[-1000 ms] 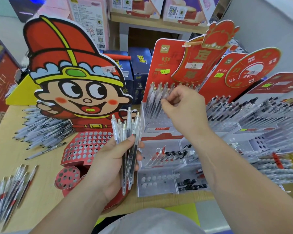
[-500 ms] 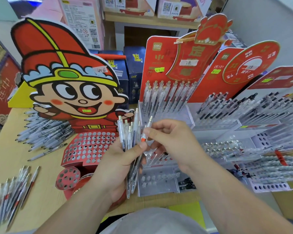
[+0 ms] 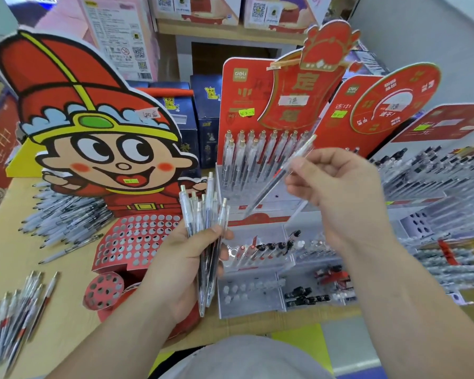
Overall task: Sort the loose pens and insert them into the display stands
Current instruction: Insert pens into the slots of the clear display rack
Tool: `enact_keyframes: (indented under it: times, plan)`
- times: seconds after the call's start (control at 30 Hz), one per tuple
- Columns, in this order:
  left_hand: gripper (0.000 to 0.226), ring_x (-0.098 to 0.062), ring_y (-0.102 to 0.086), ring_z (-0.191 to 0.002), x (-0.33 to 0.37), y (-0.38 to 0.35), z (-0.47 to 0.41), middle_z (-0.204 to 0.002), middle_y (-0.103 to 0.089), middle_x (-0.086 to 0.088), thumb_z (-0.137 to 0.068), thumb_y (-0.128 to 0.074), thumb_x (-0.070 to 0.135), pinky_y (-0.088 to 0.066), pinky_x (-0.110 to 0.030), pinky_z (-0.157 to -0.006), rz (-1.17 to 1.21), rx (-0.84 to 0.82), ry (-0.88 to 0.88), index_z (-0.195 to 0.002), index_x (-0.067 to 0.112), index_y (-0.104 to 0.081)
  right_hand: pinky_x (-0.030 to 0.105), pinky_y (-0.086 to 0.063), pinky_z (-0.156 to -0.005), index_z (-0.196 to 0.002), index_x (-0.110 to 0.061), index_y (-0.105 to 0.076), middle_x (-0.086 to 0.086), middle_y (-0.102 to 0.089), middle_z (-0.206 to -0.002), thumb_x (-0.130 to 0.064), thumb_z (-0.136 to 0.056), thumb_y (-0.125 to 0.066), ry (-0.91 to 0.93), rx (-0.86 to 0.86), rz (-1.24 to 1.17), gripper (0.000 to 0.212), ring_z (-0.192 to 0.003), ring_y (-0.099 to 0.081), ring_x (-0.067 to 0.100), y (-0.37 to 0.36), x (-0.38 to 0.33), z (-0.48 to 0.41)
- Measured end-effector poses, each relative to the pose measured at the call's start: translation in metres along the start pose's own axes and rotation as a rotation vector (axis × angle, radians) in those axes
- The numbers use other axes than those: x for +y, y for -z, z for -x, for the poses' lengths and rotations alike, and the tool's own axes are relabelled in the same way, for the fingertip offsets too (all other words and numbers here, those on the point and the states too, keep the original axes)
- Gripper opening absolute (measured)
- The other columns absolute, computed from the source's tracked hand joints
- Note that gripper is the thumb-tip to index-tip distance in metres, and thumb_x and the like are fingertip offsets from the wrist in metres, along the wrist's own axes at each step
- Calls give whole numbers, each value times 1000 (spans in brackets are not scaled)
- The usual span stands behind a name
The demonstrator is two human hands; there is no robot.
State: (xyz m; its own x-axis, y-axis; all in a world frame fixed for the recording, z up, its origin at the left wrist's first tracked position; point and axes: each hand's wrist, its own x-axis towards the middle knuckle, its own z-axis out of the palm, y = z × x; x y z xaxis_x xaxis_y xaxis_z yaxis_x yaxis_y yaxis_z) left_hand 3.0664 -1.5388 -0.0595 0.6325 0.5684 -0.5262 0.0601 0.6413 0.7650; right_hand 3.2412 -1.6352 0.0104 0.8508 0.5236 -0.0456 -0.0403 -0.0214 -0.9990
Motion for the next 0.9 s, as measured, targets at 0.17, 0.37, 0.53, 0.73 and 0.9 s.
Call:
enact_keyframes:
  times: [0.17, 0.37, 0.53, 0.73, 0.9]
  plan:
    - [35, -19, -56, -57, 0, 5, -2, -73, -66, -9, -96, -61, 13, -47, -29, -48, 30, -3, -10, -126, -6, -57, 43, -61, -68, -88, -17, -69, 2, -72, -76, -16, -89, -74, 366, 132, 320, 6, -73, -72, 24, -6, -3, -10]
    - [36, -19, -57, -57, 0, 10, -3, -76, -67, -10, -96, -61, 12, -47, -28, -47, 54, -9, -11, -126, -7, -56, 23, -54, -65, -84, -21, -64, -12, -64, -75, -18, -89, -73, 480, 175, 488, 10, -67, -62, 4, -28, 14, -18]
    - [29, -18, -57, -60, 1, 11, -4, -86, -70, -12, -96, -60, 9, -46, -29, -48, 88, -12, -15, -123, -2, -57, 11, -45, -62, -84, -21, -64, -17, -59, -71, -16, -89, -73, 498, 165, 554, 11, -64, -57, -1, -32, 24, -24]
    - [28, -19, -56, -59, 1, 14, -5, -81, -68, -12, -96, -60, 8, -46, -30, -48, 82, -14, -10, -122, -2, -58, 8, -44, -61, -81, -21, -65, -17, -61, -71, -13, -88, -74, 439, 119, 597, 14, -66, -57, -4, -35, 36, -25]
    - [25, -19, -56, -58, 4, 16, -4, -84, -69, -14, -97, -58, 6, -46, -30, -47, 96, -34, -22, -122, 1, -58, 8, -45, -60, -79, -23, -64, -15, -62, -70, -15, -89, -73, 409, 123, 611, 16, -65, -58, -4, -38, 39, -27]
